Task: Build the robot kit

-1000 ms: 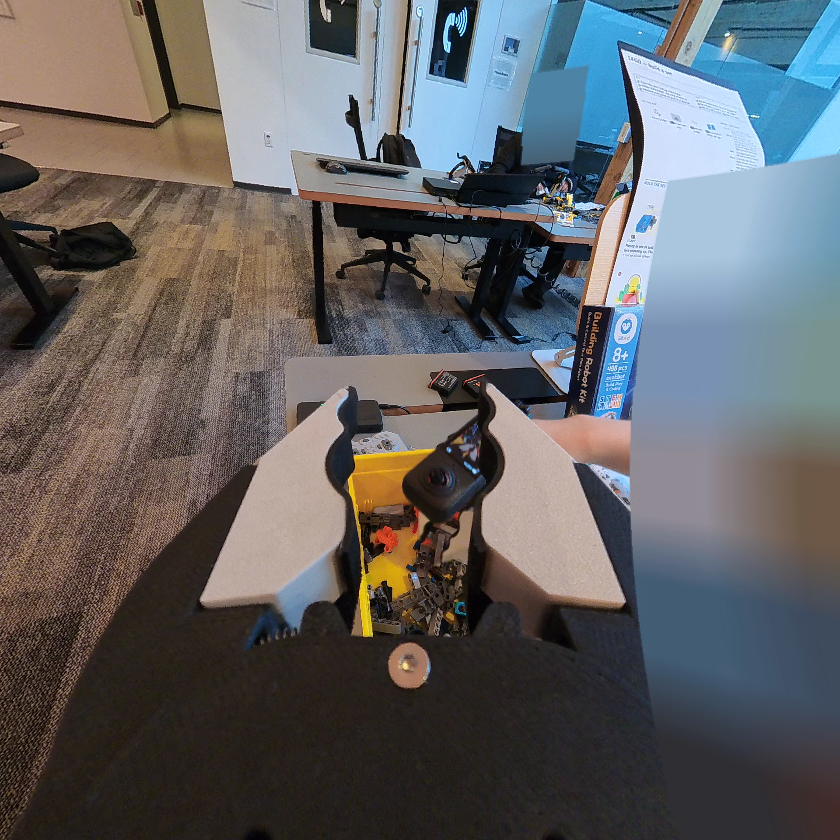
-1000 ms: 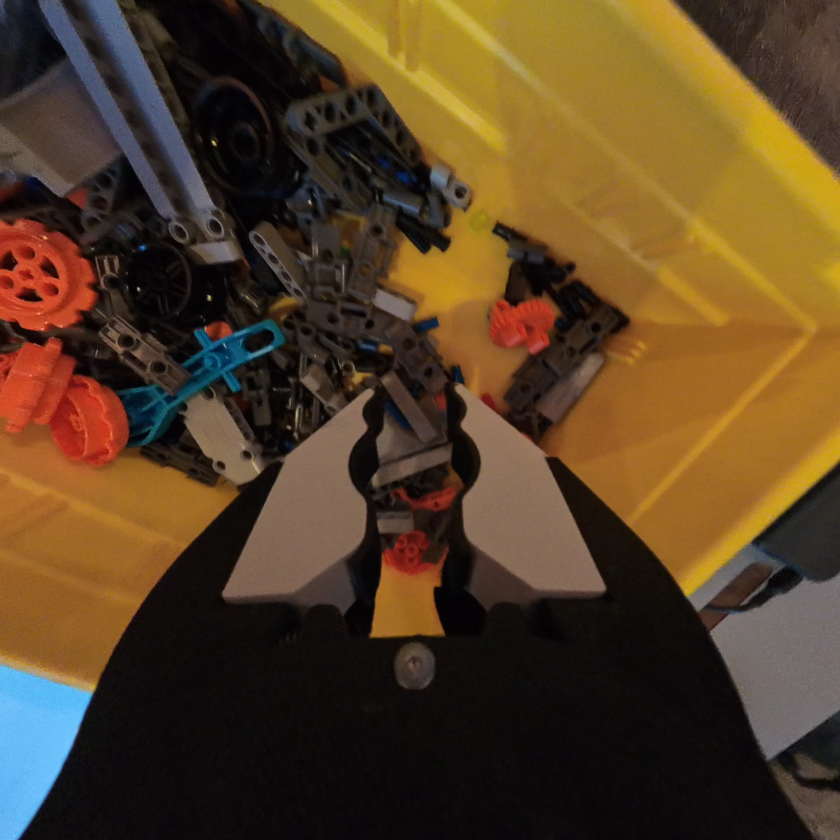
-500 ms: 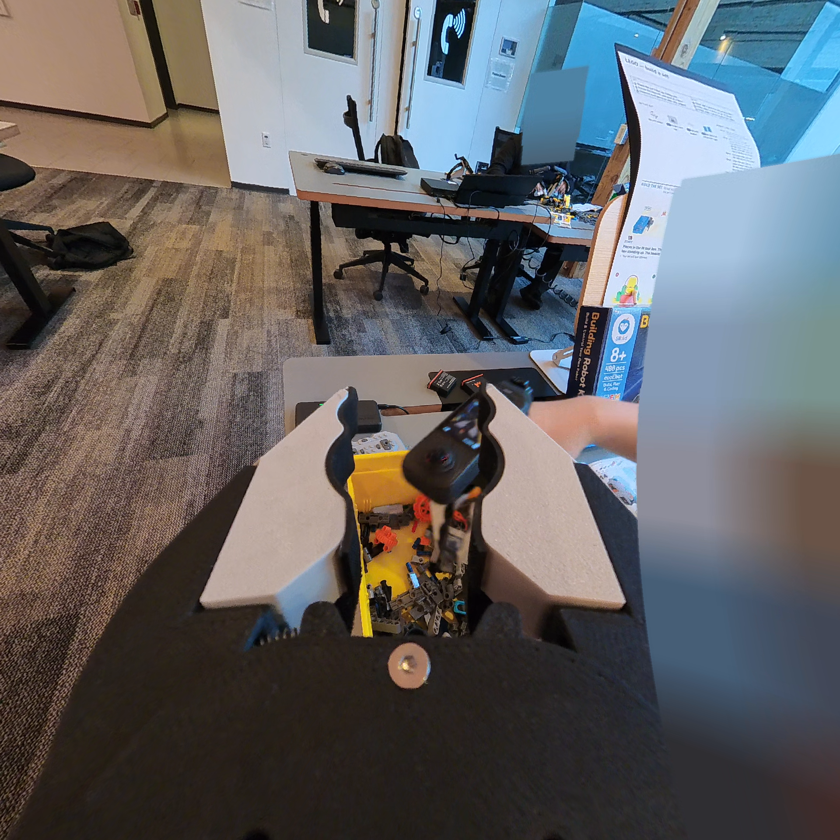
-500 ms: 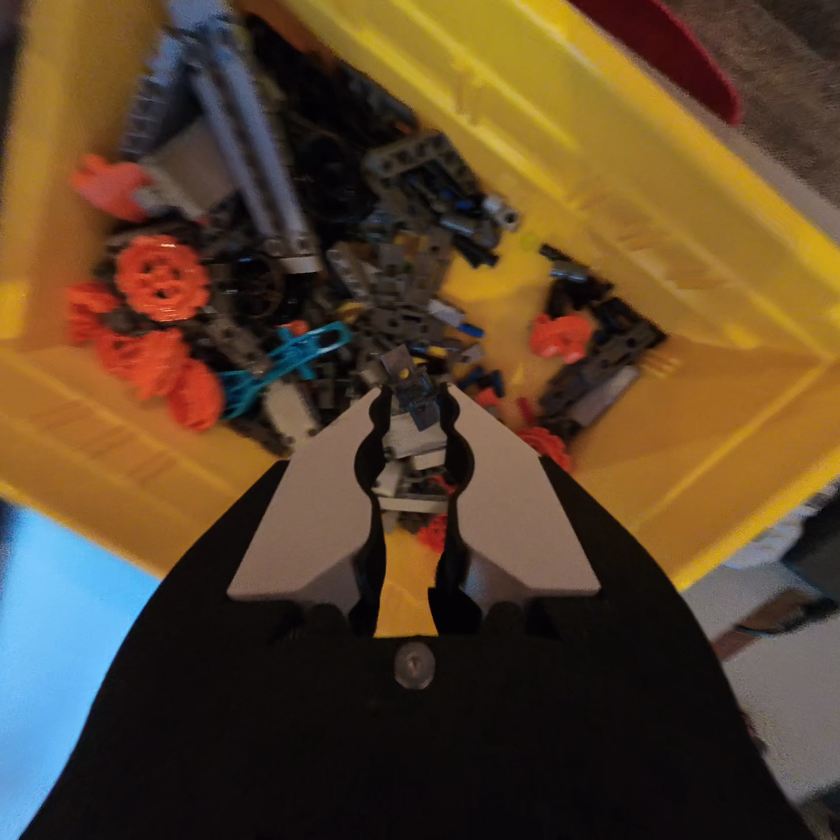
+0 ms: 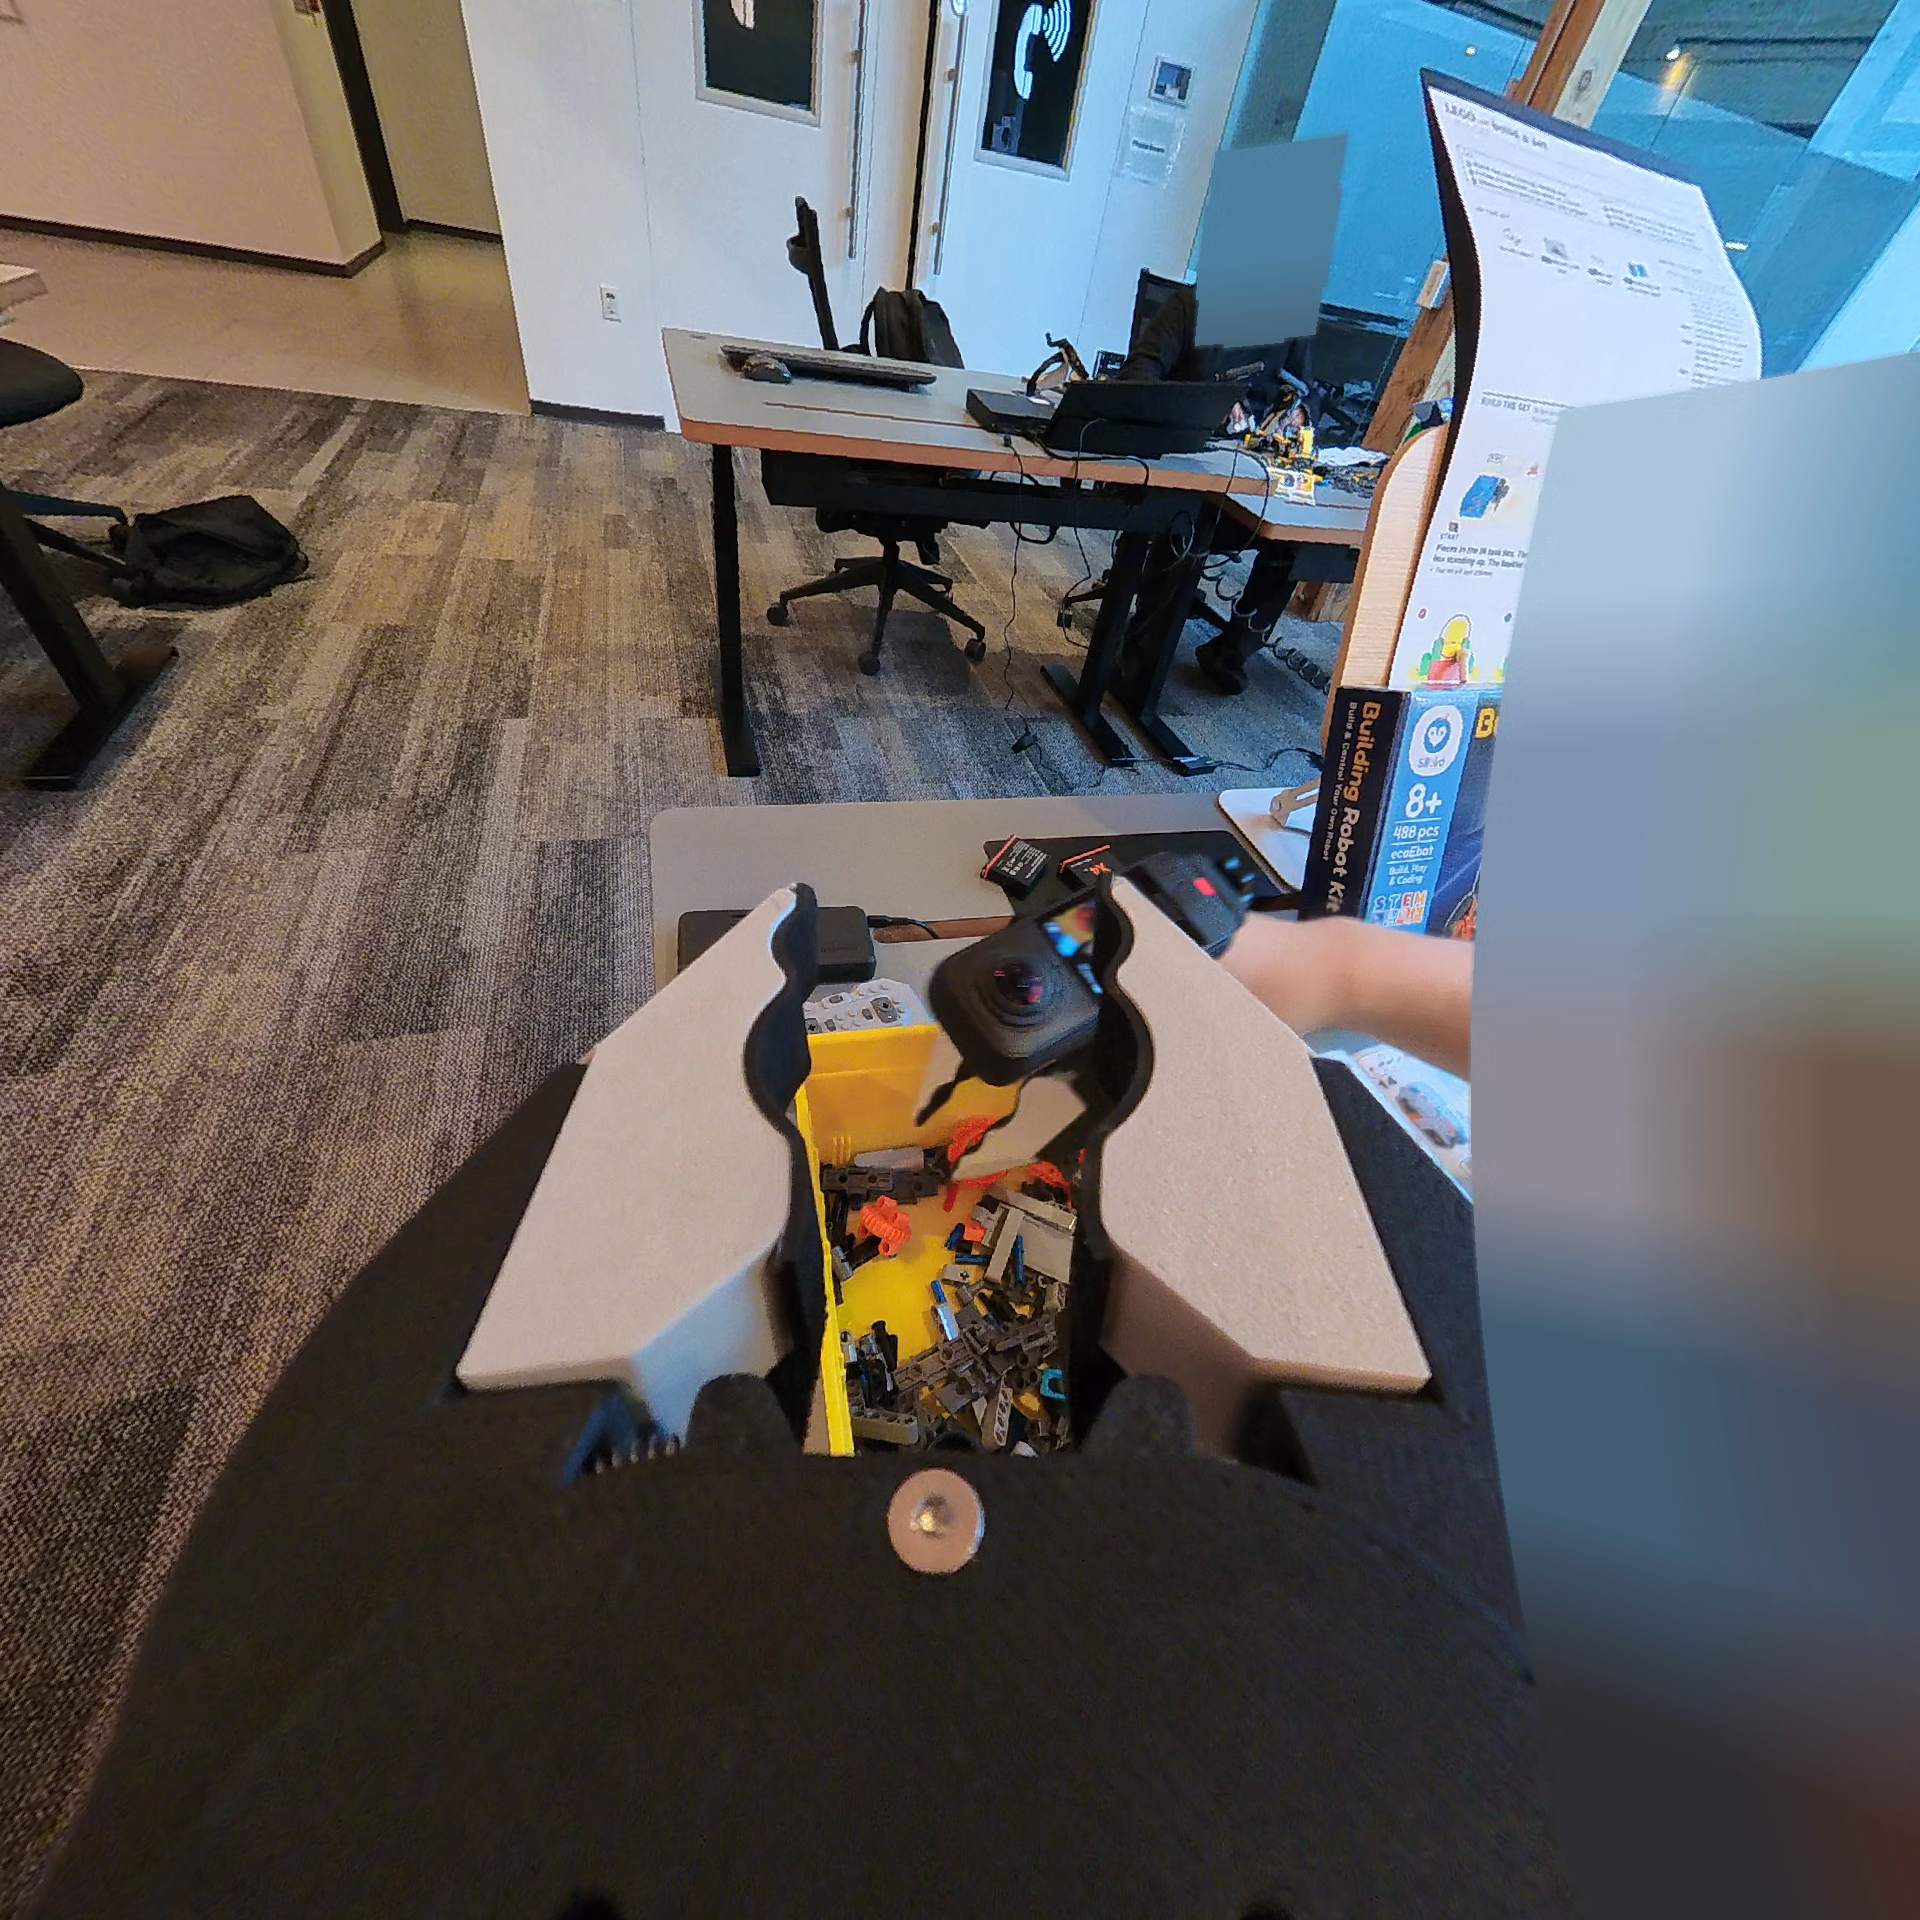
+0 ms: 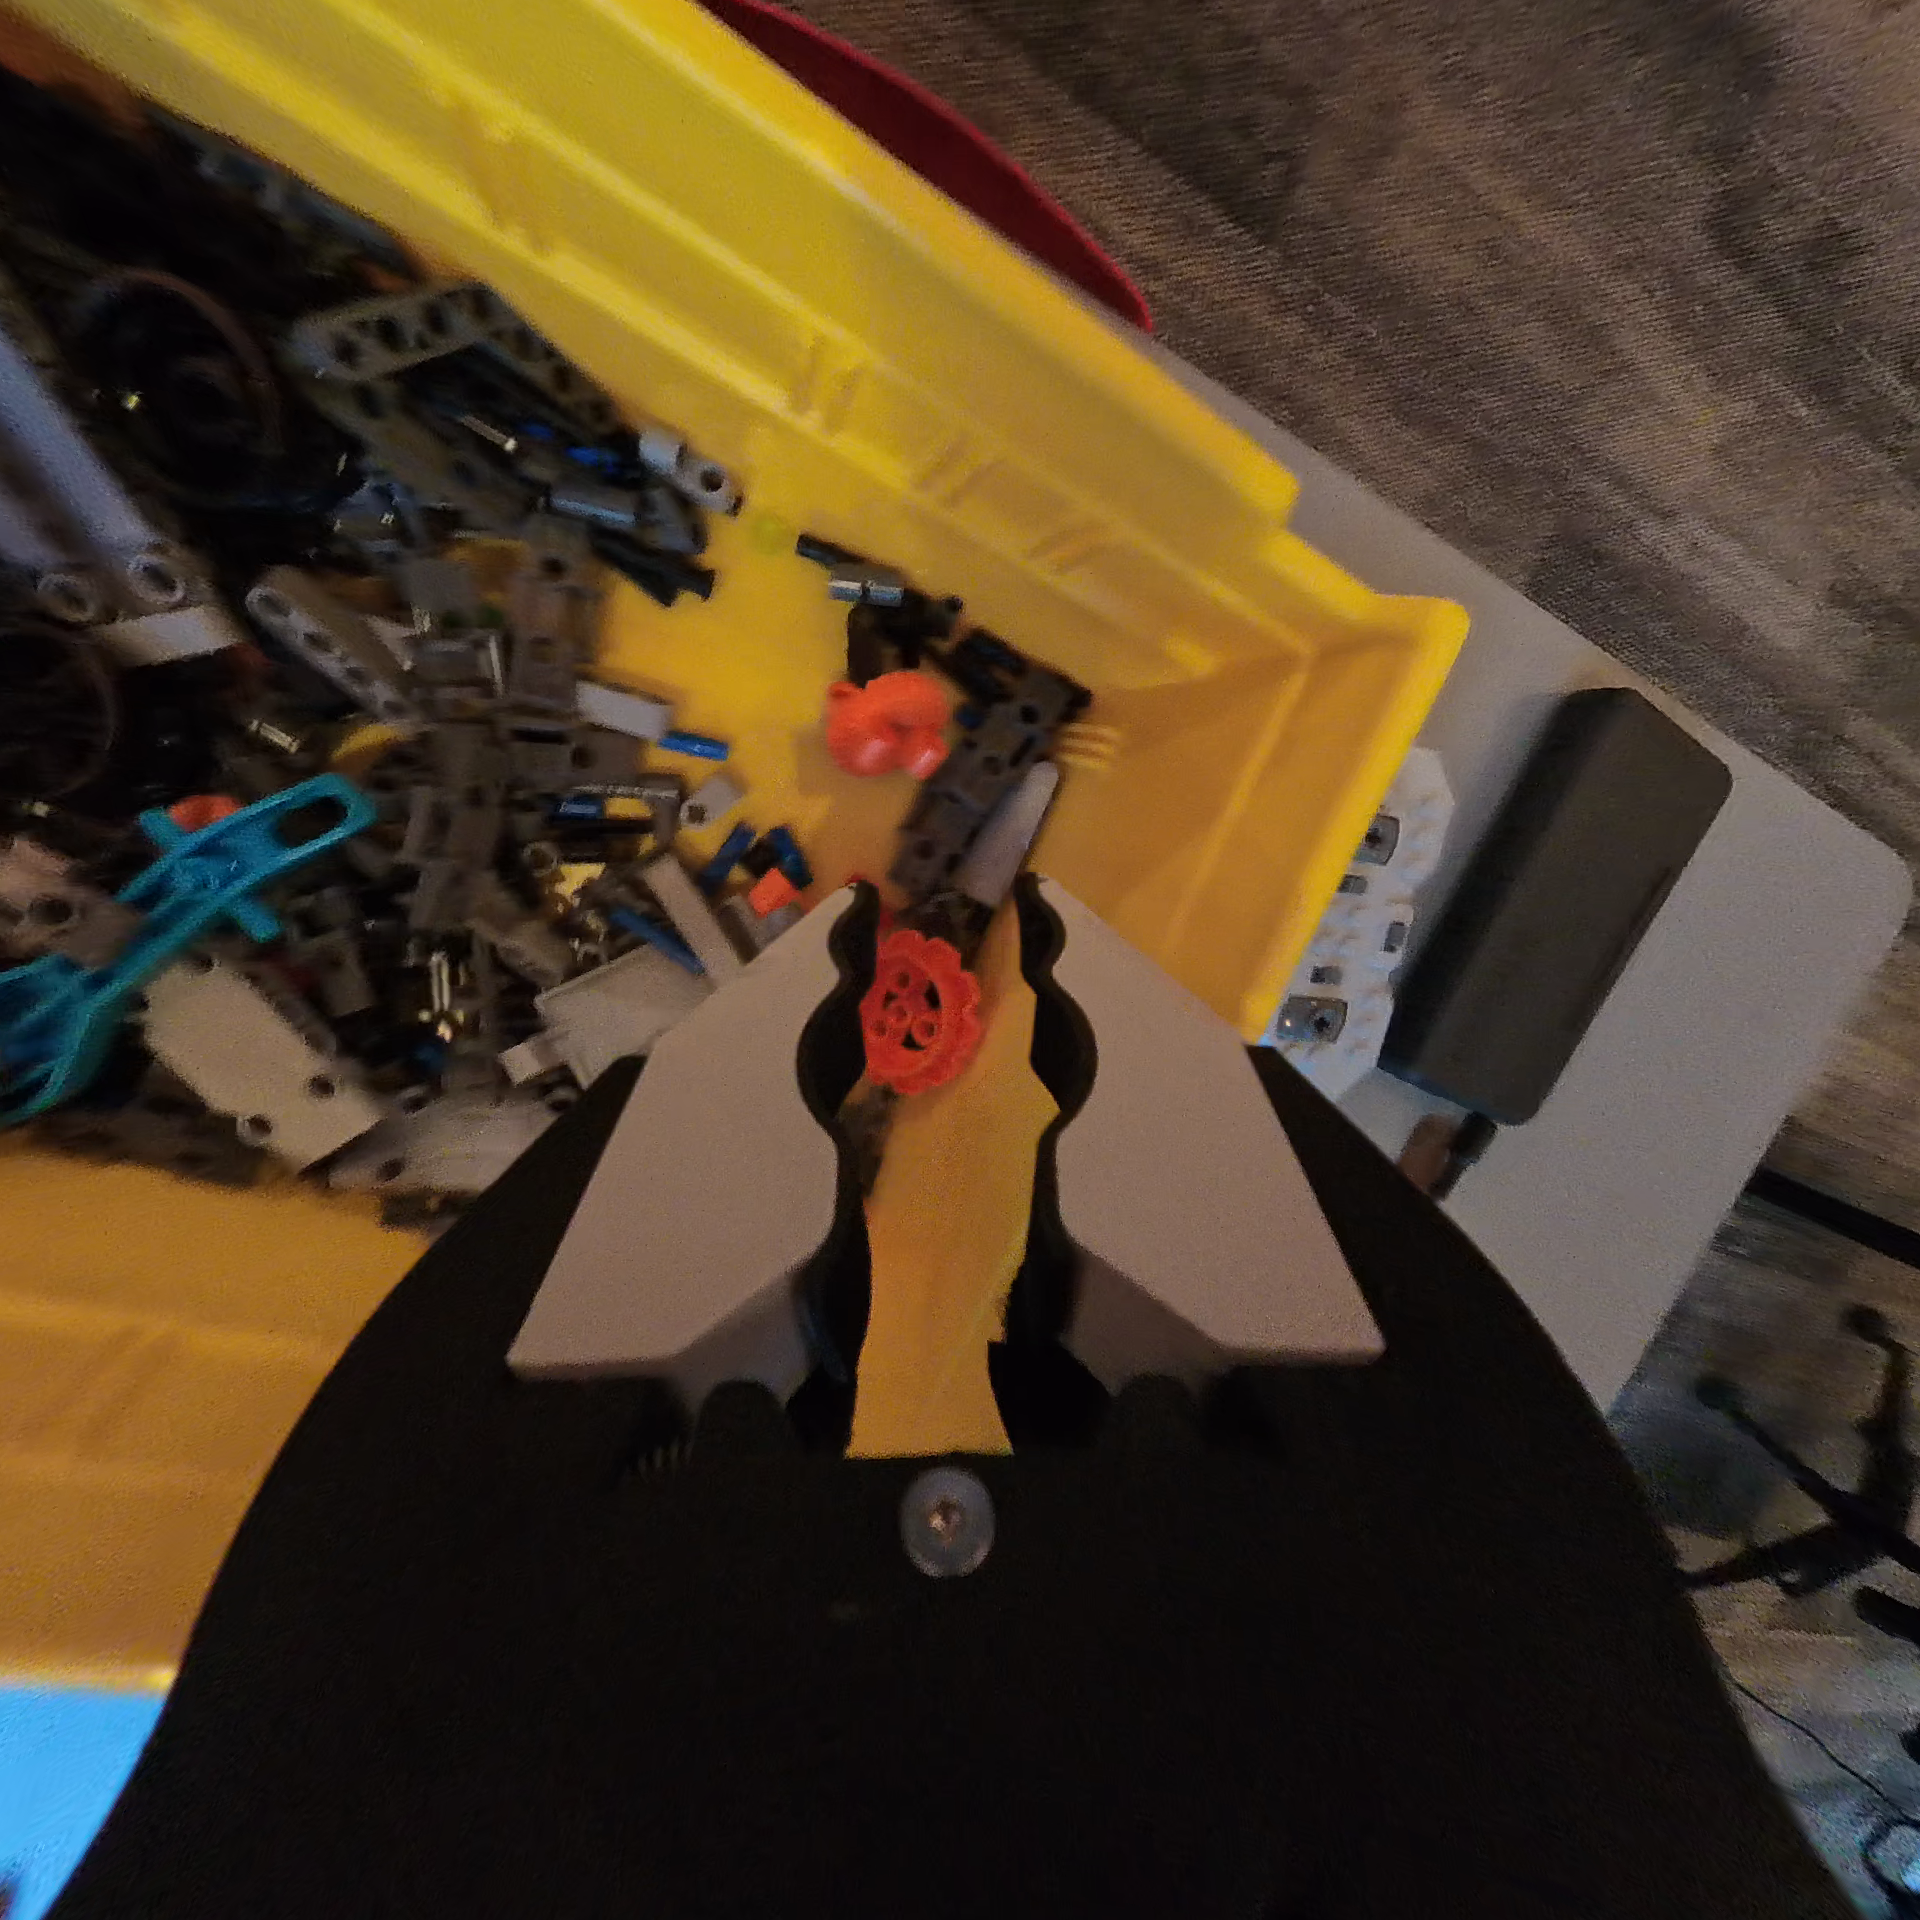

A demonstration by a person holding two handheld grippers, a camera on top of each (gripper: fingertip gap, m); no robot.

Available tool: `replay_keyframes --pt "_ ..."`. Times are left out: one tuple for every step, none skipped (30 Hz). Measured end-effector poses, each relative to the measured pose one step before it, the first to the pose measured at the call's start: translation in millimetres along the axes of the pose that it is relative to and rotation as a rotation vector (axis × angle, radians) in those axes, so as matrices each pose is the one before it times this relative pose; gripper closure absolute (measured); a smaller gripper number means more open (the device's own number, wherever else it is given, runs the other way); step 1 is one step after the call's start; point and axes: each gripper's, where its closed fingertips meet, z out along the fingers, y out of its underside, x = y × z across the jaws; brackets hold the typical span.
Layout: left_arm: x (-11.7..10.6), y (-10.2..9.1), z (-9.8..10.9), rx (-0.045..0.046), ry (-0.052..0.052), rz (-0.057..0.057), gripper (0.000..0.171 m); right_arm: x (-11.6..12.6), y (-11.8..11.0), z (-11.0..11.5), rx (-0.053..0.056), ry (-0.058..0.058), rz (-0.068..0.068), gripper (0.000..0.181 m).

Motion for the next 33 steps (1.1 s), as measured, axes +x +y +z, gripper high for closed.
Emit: replay_keyframes --pt "0.56 0.11 0.08 -0.00131 -0.0017 0.0036 0.122 -0.49 -2.92 5.77 0.0078 -0.0140 0.0320 0.151" --pt "0.44 0.05 0.22 -0.00062 -0.0012 0.0023 0.121 -3.37 -4.82 7.12 0.0074 -0.0348 0.0411 0.144" --pt "0.32 0.06 0.09 -0.00012 -0.0002 0.0007 0.122 -2.45 -6.05 7.70 0.0094 -0.0248 0.0317 0.135" --pt "0.05 0.04 0.10 -0.00043 0.0001 0.0001 0.122 -0.58 -4.80 7.41 -0.0015 -0.0067 0.0140 0.131" --pt "-0.18 0.16 0.14 -0.00080 -0.0006 -0.0001 0.121 0.94 -3.81 7.02 -0.0093 0.0093 -0.0024 0.130" --pt "-0.40 0.10 0.22 -0.00080 -0.0008 -0.0010 0.121 3.22 -1.94 6.22 -0.0222 0.0265 -0.0052 0.129" --pt "-0.25 0.20 0.39 -0.00112 0.0006 -0.0020 0.121 3.82 -0.58 4.50 -0.0326 0.0314 0.0003 0.128" --pt "-0.12 0.24 0.49 -0.00156 0.0013 -0.0016 0.121 -0.61 -1.18 2.90 -0.0251 0.0027 0.0083 0.128" --pt "-0.11 0.35 0.45 -0.00213 0.0005 -0.0004 0.121 -3.15 -2.84 1.40 -0.0101 -0.0143 0.0119 0.129" --pt "0.28 0.40 0.34 -0.00249 0.0004 0.0009 0.121 -3.15 -2.84 1.44 0.0017 -0.0132 0.0135 0.132" --pt "0.55 0.30 0.14 -0.00196 0.0012 0.0020 0.121 1.25 0.75 2.45 -0.0167 0.0151 0.0102 0.134" --pt "0.63 0.16 -0.08 -0.00116 0.0007 0.0021 0.121 -0.12 6.96 3.89 -0.0492 0.0096 -0.0086 0.134" --pt "0.63 0.13 -0.26 -0.00061 0.0008 0.0022 0.121 -1.58 12.65 3.27 -0.0788 -0.0022 -0.0012 0.132" --pt "0.43 0.01 -0.34 0.00018 0.0011 0.0020 0.121 0.14 0.97 -1.81 -0.0010 -0.0015 0.0246 0.140" --pt "0.03 -0.19 -0.49 0.00146 0.0007 0.0007 0.121 -3.31 6.61 -2.00 -0.0235 -0.0258 0.0143 0.150" --pt "-0.33 -0.32 -0.52 0.00192 0.0007 -0.0019 0.121 -2.06 7.24 -1.86 -0.0169 -0.0163 0.0099 0.156" --pt "-0.38 -0.19 -0.47 0.00214 0.0014 -0.0033 0.121 0.33 6.97 -2.52 -0.0037 0.0000 0.0042 0.163" --pt "-0.65 -0.32 -0.43 0.00191 0.0011 -0.0036 0.121 0.45 8.26 -2.98 -0.0025 -0.0005 -0.0023 0.175" --pt "-0.66 -0.18 -0.34 0.00165 0.0000 -0.0032 0.121 1.11 9.74 -3.04 -0.0117 -0.0021 0.0022 0.179" --pt "-0.42 -0.15 -0.35 0.00101 0.0001 -0.0020 0.121 1.11 9.80 -3.01 -0.0139 -0.0067 0.0118 0.178" --pt "0.01 -0.10 -0.20 0.00099 0.0005 -0.0003 0.121 -1.17 6.12 -4.00 0.0049 -0.0232 0.0135 0.179" --pt "0.37 -0.22 -0.10 0.00083 0.0001 0.0011 0.122 -1.49 2.25 -5.24 0.0217 -0.0223 0.0121 0.179" --pt "0.58 0.06 -0.02 -0.00037 0.0005 0.0024 0.122 2.09 -0.26 -6.36 0.0284 0.0045 0.0069 0.178" --pt "0.52 0.14 0.14 -0.00124 0.0000 0.0024 0.121 4.22 -0.37 -6.34 0.0201 0.0231 -0.0038 0.176" --pt "0.14 0.20 0.29 -0.00163 -0.0009 0.0012 0.121 3.09 1.70 -5.16 -0.0004 0.0220 -0.0120 0.176" --pt "0.15 0.12 0.36 -0.00122 -0.0002 0.0005 0.121 2.53 4.23 -3.08 -0.0246 0.0220 -0.0157 0.177" --pt "0.04 0.18 0.37 -0.00122 0.0003 -0.0003 0.121 1.20 7.22 -0.15 -0.0511 0.0208 -0.0253 0.181" --pt "0.11 0.24 0.59 -0.00197 0.0002 -0.0002 0.121 1.83 8.17 3.05 -0.0659 0.0337 -0.0340 0.181" --pt "0.09 0.53 0.49 -0.00311 -0.0002 0.0009 0.121 3.75 6.98 5.21 -0.0675 0.0522 -0.0334 0.181" --pt "-0.05 0.44 0.27 -0.00286 -0.0012 0.0012 0.122 -0.73 4.00 6.31 -0.0581 0.0258 -0.0312 0.181" --pt "0.17 0.16 0.26 -0.00137 -0.0002 0.0010 0.121 -3.88 -0.53 5.61 -0.0296 0.0023 -0.0254 0.181" --pt "0.37 0.13 0.03 -0.00085 0.0016 0.0004 0.122 1.43 -2.13 3.93 -0.0180 0.0246 -0.0185 0.181" --pt "0.20 0.09 -0.07 -0.00042 0.0007 0.0005 0.121 -1.89 -7.61 1.74 0.0227 -0.0063 -0.0123 0.181"
